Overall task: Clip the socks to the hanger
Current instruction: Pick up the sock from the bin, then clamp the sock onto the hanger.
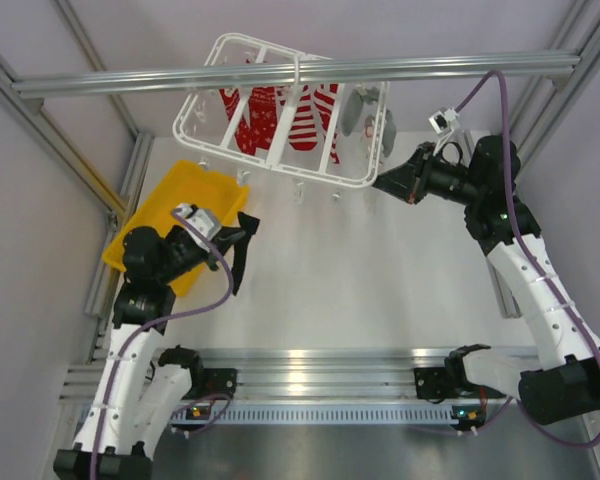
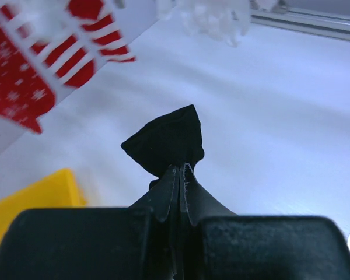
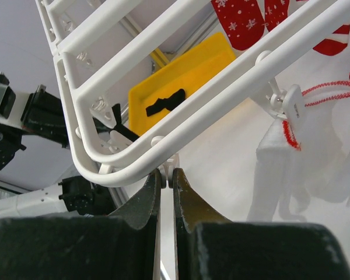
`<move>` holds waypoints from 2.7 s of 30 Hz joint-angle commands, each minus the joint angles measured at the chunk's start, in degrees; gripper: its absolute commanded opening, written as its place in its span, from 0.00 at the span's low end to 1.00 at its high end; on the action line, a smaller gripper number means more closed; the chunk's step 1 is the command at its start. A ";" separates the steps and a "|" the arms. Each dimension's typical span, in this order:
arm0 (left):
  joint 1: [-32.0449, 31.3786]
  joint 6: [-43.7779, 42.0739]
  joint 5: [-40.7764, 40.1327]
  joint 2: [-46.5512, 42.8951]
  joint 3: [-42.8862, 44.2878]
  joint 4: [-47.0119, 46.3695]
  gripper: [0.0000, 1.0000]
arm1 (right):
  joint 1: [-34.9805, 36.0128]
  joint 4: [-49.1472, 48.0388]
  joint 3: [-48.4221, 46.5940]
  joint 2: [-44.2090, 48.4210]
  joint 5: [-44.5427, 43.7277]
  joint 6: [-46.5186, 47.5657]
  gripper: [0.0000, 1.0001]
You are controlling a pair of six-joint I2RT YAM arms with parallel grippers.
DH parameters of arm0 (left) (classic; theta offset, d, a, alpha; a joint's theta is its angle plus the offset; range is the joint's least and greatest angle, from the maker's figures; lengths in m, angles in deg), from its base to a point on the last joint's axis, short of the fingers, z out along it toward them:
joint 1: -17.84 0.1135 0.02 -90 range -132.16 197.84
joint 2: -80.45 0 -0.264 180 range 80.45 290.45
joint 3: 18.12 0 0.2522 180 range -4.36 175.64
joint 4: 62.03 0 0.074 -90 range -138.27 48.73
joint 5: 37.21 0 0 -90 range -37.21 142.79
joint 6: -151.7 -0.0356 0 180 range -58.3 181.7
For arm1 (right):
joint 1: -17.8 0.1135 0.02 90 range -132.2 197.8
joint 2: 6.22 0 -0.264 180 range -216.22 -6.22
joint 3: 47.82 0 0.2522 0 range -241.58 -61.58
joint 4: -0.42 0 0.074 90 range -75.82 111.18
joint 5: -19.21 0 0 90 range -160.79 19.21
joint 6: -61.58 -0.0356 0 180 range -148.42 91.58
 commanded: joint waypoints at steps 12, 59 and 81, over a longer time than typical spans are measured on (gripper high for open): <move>-41.88 -16.01 -25.77 15.19 8.68 -14.68 0.00 | 0.22 -3.80 -0.98 1.60 -0.28 -1.95 0.00; -51.83 -22.97 -42.66 32.25 16.68 -33.94 0.00 | 0.22 3.15 -1.77 2.83 0.25 2.18 0.00; -52.62 -23.24 -42.13 35.06 19.58 -36.32 0.00 | 0.22 2.80 -2.29 1.68 1.21 1.13 0.09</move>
